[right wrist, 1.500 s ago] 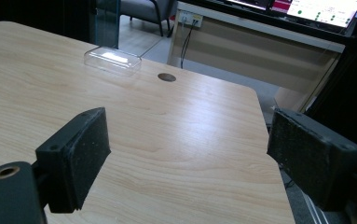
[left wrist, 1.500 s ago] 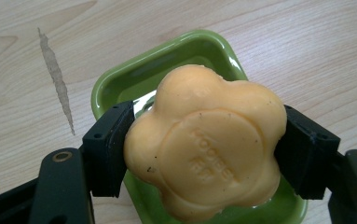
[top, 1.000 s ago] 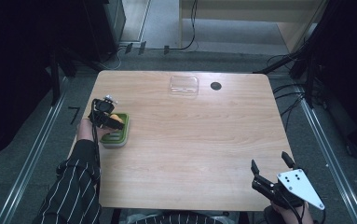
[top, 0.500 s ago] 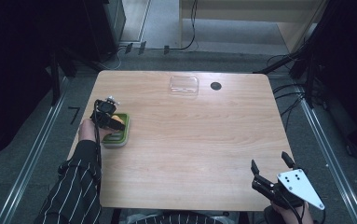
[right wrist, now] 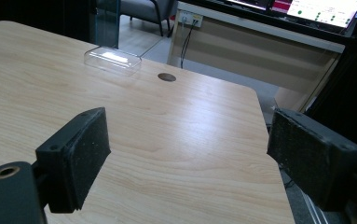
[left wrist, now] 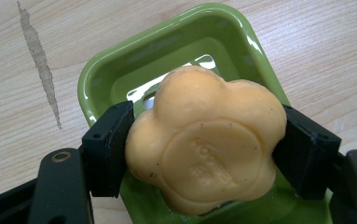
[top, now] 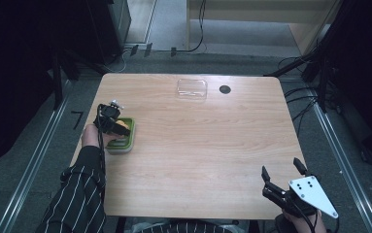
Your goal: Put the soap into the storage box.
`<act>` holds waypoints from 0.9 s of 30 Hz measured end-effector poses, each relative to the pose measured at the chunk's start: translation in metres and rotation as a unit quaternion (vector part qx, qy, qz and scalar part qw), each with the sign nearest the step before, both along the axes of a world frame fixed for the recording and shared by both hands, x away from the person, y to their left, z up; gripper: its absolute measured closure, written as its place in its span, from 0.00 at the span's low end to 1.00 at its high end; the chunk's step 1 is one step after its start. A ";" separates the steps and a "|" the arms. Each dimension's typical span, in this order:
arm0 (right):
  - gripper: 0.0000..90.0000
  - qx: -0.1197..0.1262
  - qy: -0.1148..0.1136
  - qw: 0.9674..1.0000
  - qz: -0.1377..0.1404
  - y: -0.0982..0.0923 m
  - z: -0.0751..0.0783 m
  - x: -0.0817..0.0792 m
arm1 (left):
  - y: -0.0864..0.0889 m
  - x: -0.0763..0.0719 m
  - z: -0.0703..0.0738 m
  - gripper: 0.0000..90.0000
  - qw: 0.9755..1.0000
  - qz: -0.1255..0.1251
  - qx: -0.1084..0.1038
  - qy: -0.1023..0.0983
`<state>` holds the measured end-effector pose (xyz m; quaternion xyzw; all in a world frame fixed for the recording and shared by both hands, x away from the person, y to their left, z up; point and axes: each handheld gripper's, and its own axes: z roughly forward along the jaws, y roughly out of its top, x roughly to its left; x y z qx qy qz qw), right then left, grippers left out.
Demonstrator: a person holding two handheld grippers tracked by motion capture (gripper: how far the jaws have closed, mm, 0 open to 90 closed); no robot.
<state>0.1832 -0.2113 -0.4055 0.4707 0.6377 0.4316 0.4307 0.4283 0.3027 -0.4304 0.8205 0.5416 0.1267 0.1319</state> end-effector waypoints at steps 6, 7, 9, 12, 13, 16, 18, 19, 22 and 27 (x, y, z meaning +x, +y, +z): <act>0.15 0.000 0.000 1.000 0.000 0.000 0.000 0.000 | 0.000 0.000 0.000 0.31 1.000 0.001 -0.001 0.001; 0.15 0.000 -0.001 1.000 0.000 0.000 0.000 0.000 | 0.000 0.000 0.000 0.31 1.000 0.001 -0.002 0.001; 0.15 0.000 0.000 1.000 0.000 0.000 0.000 0.000 | 0.001 0.000 0.000 0.31 1.000 0.001 -0.003 0.001; 0.15 0.000 0.000 1.000 0.000 0.000 0.000 0.000 | 0.001 0.000 -0.001 0.31 1.000 0.002 -0.004 0.000; 0.15 -0.001 0.000 1.000 0.000 0.000 0.000 0.000 | 0.001 0.000 -0.001 0.30 1.000 0.002 -0.004 0.001; 0.15 -0.001 0.000 1.000 0.000 0.000 0.000 0.000 | 0.001 0.000 -0.001 0.30 1.000 0.002 -0.003 0.001; 0.15 -0.001 -0.001 1.000 0.001 0.000 0.000 0.000 | 0.001 0.000 -0.001 0.30 1.000 0.002 -0.003 0.000; 0.15 -0.001 0.000 1.000 0.001 0.000 0.000 0.000 | 0.001 0.000 -0.001 0.30 1.000 0.002 -0.004 0.000; 0.15 -0.001 0.000 1.000 0.000 0.000 0.000 0.000 | 0.000 0.000 -0.001 0.30 1.000 0.004 -0.002 0.000; 0.15 0.000 0.000 1.000 0.000 0.000 0.000 0.000 | -0.001 0.000 0.000 0.28 1.000 0.003 0.002 -0.001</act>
